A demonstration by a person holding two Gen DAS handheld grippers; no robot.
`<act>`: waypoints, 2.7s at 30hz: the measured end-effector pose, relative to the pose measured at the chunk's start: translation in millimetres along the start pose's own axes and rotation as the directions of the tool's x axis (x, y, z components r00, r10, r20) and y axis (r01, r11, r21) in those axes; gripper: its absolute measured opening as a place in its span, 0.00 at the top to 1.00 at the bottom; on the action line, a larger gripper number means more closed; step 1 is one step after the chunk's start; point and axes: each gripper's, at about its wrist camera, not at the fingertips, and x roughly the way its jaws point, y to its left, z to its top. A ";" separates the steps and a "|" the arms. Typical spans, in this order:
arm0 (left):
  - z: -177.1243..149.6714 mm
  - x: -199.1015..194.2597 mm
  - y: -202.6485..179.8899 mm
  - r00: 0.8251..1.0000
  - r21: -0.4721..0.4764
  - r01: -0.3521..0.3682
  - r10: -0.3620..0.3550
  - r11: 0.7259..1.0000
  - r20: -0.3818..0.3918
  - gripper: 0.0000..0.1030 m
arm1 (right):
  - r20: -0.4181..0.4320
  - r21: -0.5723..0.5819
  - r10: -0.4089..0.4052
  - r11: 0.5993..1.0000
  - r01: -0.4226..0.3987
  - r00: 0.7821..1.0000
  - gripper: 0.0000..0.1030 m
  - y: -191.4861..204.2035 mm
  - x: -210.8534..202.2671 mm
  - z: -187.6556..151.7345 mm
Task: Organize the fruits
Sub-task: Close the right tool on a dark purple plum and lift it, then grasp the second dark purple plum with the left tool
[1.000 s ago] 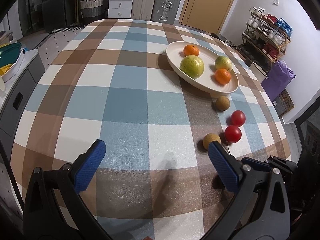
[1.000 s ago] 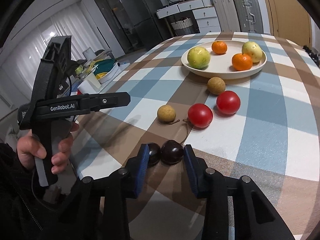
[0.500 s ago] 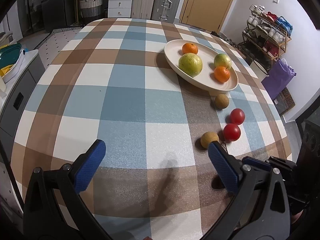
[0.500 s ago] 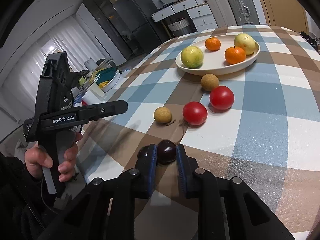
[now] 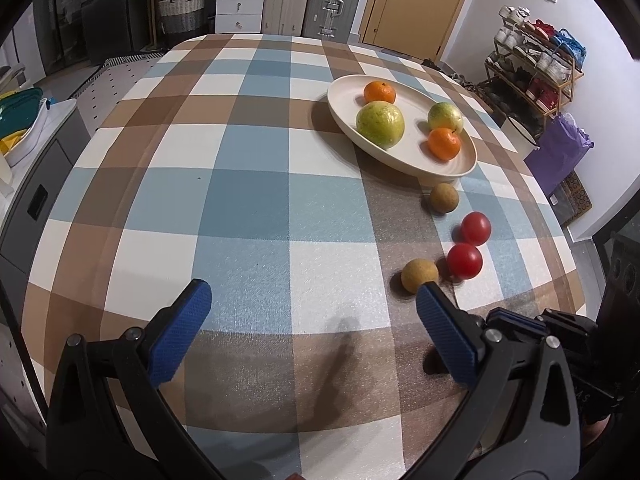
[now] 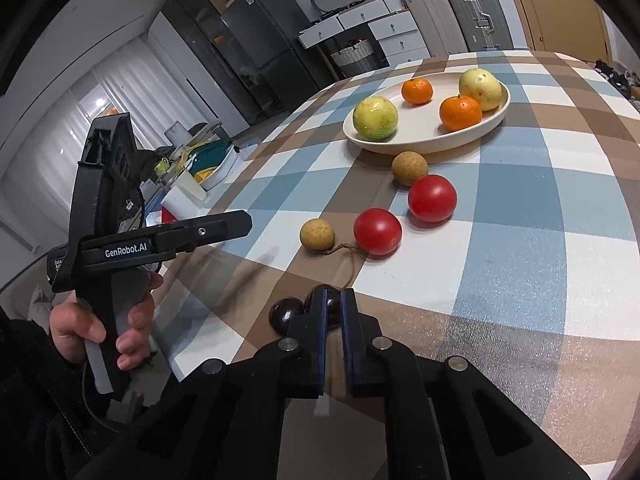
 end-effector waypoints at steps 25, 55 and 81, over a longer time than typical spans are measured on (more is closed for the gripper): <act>-1.4 5.9 1.4 1.000 -0.009 0.012 -0.012 1.000 -0.019 0.01 | -0.014 -0.048 -0.056 0.997 0.055 0.998 0.73 10.7 13.5 0.2; -22.3 21.5 -58.0 0.979 0.135 0.159 -0.138 0.978 -0.153 0.01 | 0.155 0.175 0.055 0.981 -0.082 0.986 0.75 -35.2 -40.5 6.1; -28.5 10.5 -84.1 0.962 0.213 0.253 -0.222 0.944 -0.159 0.79 | 0.195 0.202 0.032 0.977 -0.072 0.980 0.75 -45.6 -55.9 1.9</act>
